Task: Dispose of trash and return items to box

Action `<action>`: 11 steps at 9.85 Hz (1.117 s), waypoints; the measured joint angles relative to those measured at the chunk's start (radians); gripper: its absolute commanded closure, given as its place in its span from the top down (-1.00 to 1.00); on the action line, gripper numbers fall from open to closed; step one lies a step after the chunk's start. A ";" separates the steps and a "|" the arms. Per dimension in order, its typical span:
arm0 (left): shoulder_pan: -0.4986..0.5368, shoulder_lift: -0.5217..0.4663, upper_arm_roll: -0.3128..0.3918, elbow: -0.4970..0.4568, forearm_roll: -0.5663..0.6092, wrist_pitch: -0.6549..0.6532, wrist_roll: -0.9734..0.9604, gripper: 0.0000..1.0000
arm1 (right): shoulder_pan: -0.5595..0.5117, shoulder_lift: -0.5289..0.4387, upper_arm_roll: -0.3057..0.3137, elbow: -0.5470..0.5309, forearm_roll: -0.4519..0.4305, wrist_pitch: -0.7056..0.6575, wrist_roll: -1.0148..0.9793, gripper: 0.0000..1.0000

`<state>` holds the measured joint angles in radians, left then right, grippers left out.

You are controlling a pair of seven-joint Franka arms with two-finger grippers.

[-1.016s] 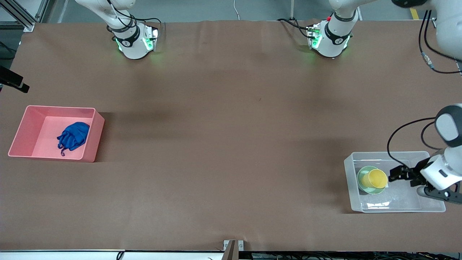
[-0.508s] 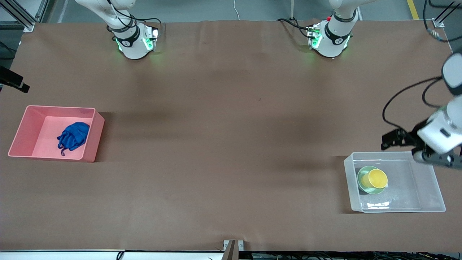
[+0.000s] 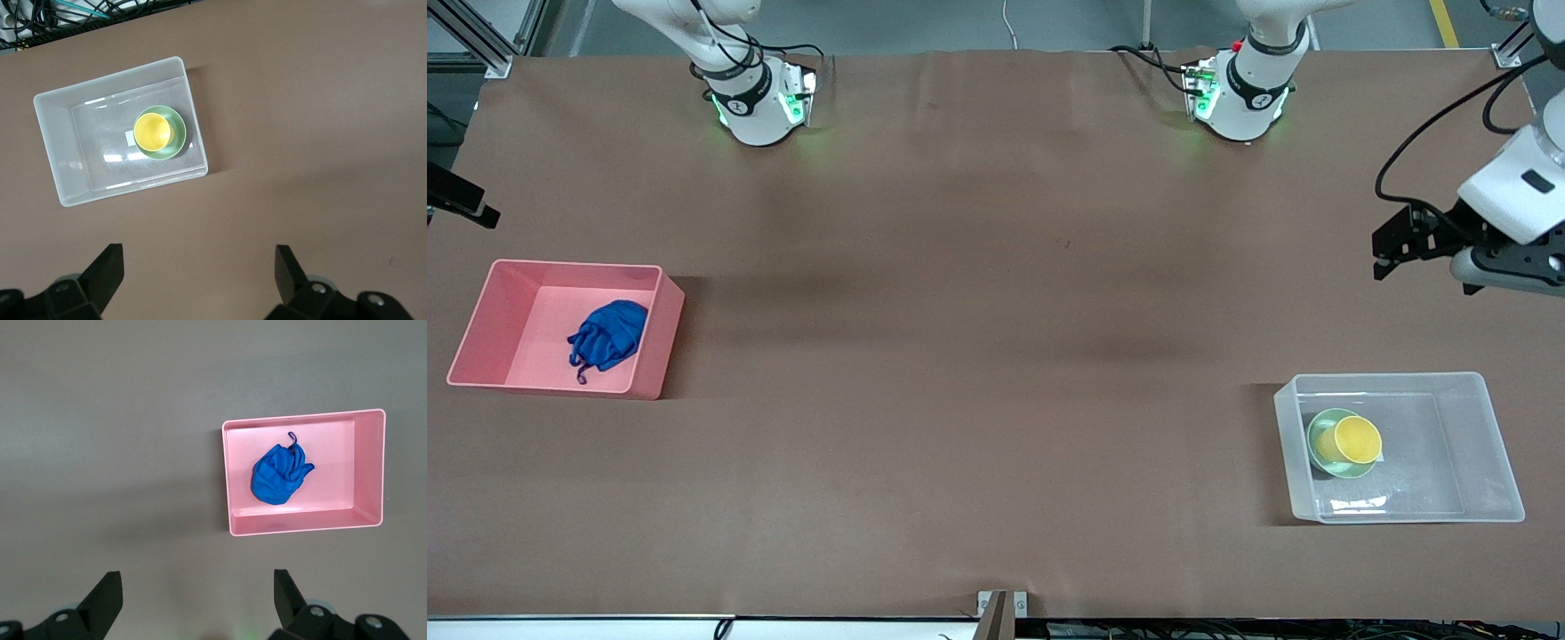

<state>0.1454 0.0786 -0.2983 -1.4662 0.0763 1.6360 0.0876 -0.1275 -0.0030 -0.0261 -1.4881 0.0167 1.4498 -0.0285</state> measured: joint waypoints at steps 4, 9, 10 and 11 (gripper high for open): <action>-0.179 -0.047 0.205 0.010 -0.011 -0.092 -0.001 1.00 | 0.000 0.000 0.000 0.000 0.000 0.000 0.000 1.00; -0.182 -0.073 0.221 -0.028 -0.042 -0.098 -0.059 1.00 | 0.000 0.000 0.000 0.000 0.000 0.000 0.000 1.00; -0.182 -0.073 0.222 -0.036 -0.049 -0.098 -0.063 1.00 | 0.000 0.000 0.000 0.000 0.000 0.000 0.000 1.00; -0.182 -0.073 0.222 -0.041 -0.053 -0.098 -0.067 1.00 | 0.000 0.000 0.000 0.000 0.000 0.000 0.000 1.00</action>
<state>-0.0368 0.0056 -0.0760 -1.5067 0.0235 1.5382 0.0202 -0.1277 -0.0030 -0.0263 -1.4881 0.0167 1.4495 -0.0285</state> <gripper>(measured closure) 0.000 0.000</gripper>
